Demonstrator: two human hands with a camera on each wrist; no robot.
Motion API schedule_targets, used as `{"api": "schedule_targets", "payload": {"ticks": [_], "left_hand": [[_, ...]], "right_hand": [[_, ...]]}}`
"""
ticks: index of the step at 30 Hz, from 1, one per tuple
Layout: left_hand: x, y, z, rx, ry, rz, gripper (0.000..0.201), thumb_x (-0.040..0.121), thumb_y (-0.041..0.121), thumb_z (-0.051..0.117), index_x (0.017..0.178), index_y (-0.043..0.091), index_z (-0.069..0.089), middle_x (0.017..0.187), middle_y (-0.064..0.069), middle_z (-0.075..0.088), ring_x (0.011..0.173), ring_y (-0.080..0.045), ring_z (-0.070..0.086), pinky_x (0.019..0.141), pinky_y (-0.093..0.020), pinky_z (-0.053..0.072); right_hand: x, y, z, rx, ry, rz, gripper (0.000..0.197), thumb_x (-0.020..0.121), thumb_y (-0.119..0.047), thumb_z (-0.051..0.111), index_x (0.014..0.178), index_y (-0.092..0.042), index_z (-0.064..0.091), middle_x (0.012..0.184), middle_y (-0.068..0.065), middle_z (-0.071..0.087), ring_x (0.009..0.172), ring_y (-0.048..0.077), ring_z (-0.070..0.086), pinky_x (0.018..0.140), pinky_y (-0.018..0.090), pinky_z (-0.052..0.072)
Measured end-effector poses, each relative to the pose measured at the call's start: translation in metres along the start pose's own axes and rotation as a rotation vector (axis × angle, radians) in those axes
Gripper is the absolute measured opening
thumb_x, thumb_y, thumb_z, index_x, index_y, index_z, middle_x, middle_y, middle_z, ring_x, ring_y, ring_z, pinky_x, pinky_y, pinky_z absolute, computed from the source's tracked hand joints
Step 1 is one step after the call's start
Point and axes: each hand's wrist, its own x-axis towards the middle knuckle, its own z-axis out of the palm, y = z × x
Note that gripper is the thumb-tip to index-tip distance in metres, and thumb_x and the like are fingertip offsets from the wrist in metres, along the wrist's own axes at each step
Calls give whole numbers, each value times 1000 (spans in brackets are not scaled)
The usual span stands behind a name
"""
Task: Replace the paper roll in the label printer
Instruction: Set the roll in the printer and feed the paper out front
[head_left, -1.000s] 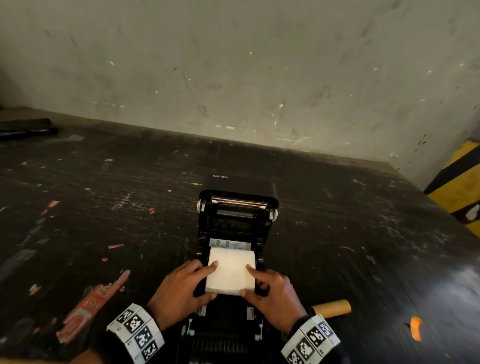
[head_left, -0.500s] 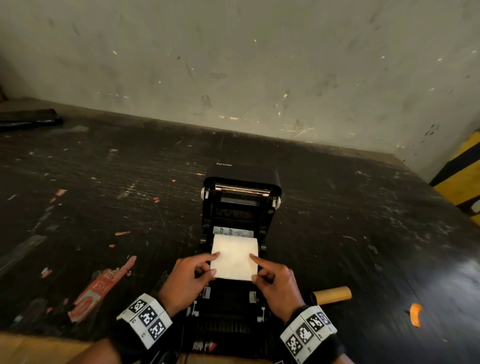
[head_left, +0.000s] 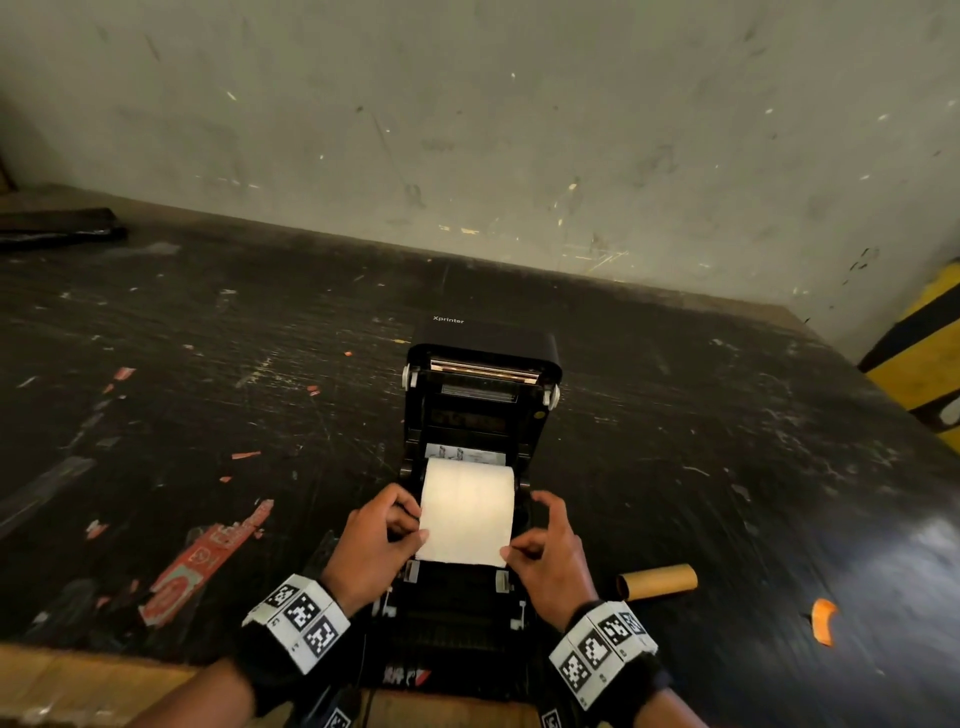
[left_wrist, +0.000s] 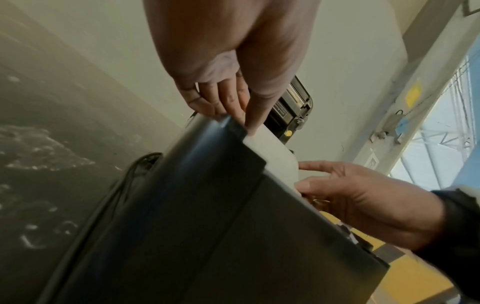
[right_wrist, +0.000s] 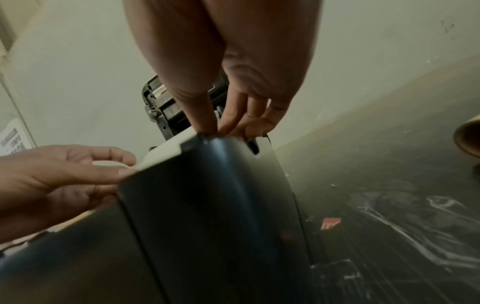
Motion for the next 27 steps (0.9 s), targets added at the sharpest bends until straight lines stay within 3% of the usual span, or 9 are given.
{"api": "schedule_targets", "payload": {"ticks": [4, 8, 12, 16, 21, 24, 27], "left_hand": [[0, -3, -1, 85, -54, -7, 21, 77, 11, 72, 81, 18, 53, 71, 0, 69, 72, -3, 63, 65, -19, 50], [1, -4, -2, 108, -79, -1, 20, 77, 12, 72, 81, 14, 53, 70, -2, 68, 70, -4, 62, 61, -14, 49], [0, -4, -1, 116, -81, 17, 19, 77, 10, 71, 80, 14, 53, 70, -2, 66, 71, -5, 61, 63, -12, 48], [4, -9, -3, 149, -121, 13, 20, 77, 14, 72, 80, 19, 52, 73, -1, 65, 71, -8, 60, 64, -19, 50], [6, -10, -5, 198, -172, 25, 21, 78, 16, 71, 78, 18, 51, 72, -2, 66, 67, -12, 61, 62, -23, 51], [5, -10, -6, 121, -162, 9, 20, 76, 12, 72, 78, 13, 52, 69, -5, 64, 59, -6, 56, 58, -18, 48], [6, -12, -7, 65, -163, -7, 21, 75, 10, 73, 77, 12, 53, 70, -7, 64, 58, -5, 54, 56, -17, 47]], "right_hand": [[1, -1, 0, 3, -30, 9, 91, 79, -6, 70, 145, -21, 9, 74, -4, 71, 80, -7, 63, 92, 19, 44], [1, 0, -1, 1, -42, 22, 95, 80, -6, 69, 146, -24, 3, 77, -3, 71, 82, -3, 64, 81, 9, 42], [1, -2, 0, -67, -51, 38, 96, 81, -8, 68, 146, -25, 1, 77, -8, 68, 81, 1, 63, 87, 14, 42], [6, -1, -1, -80, -84, 23, 96, 80, -9, 70, 147, -24, 1, 74, -10, 68, 80, -1, 63, 86, 13, 43], [10, 1, -2, -95, -127, 28, 96, 81, -10, 68, 147, -20, -2, 73, -13, 68, 79, -3, 64, 74, 4, 42], [10, 0, -5, -39, -145, 32, 95, 82, -10, 68, 147, -18, -1, 80, -5, 73, 85, -1, 65, 89, 13, 42], [8, 1, -10, 10, -175, 30, 93, 81, -10, 69, 147, -20, 3, 83, -1, 73, 86, 0, 66, 90, 16, 44]]}}
